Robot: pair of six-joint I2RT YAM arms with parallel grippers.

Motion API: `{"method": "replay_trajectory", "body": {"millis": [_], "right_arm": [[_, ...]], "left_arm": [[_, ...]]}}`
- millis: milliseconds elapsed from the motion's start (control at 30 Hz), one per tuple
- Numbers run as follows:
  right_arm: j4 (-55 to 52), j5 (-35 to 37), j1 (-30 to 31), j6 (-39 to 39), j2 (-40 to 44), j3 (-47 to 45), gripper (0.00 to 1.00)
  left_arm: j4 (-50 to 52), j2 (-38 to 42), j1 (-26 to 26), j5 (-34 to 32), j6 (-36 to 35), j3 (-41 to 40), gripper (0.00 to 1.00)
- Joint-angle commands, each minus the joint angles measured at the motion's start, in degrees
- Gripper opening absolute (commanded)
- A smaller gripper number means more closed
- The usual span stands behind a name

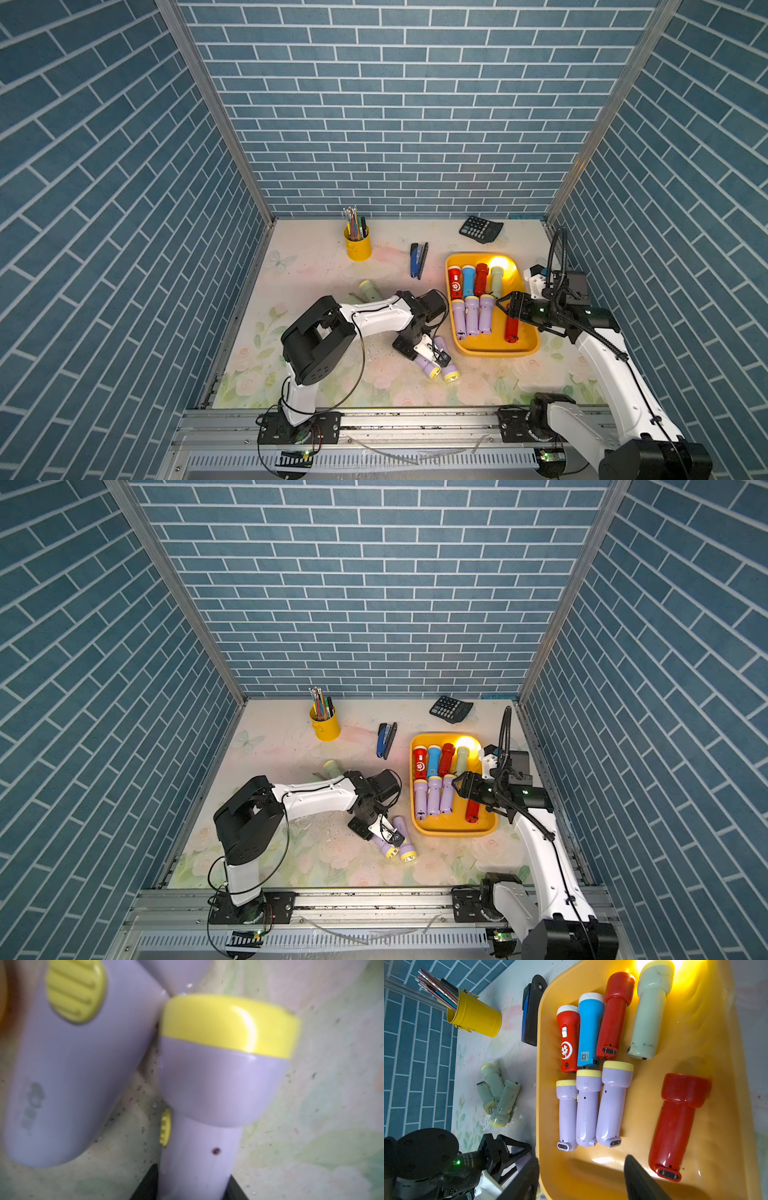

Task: Put the flashlights into the storage boxes
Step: Pick up the flashlight from the center of the board.

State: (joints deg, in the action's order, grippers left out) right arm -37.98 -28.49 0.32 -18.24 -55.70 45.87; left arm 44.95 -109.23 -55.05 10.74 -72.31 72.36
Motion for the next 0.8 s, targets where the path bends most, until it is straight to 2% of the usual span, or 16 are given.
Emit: {"method": "replay_trajectory", "body": {"millis": [0, 200, 300, 500, 667, 767], "right_arm": [[1.62, -1.48, 0.15, -1.07, 0.77, -1.71, 0.66], [3.87, -3.23, 0.42, -2.19, 0.72, -1.53, 0.65], [5.75, -3.24, 1.45, -3.06, 1.49, -1.74, 0.65], [12.80, -1.13, 8.98, -6.93, 3.05, -3.64, 0.65], [23.60, -0.46, 17.35, -11.88, 4.61, -6.43, 0.66], [28.58, -0.09, 19.42, -14.65, 6.81, -8.85, 0.68]], "left_arm": [[5.81, 1.88, -0.29, 4.89, 2.99, -1.92, 0.34], [1.59, 13.13, -0.59, 5.66, 9.38, -12.94, 0.33], [-5.16, 20.27, -0.50, 5.30, 17.90, -17.65, 0.34], [-32.66, 31.84, 0.10, 6.34, 44.87, -26.26, 0.32], [-54.18, 31.34, 1.23, -0.14, 69.40, -29.47, 0.30], [-64.19, 30.09, 1.53, -4.23, 81.30, -31.51, 0.30]]}}
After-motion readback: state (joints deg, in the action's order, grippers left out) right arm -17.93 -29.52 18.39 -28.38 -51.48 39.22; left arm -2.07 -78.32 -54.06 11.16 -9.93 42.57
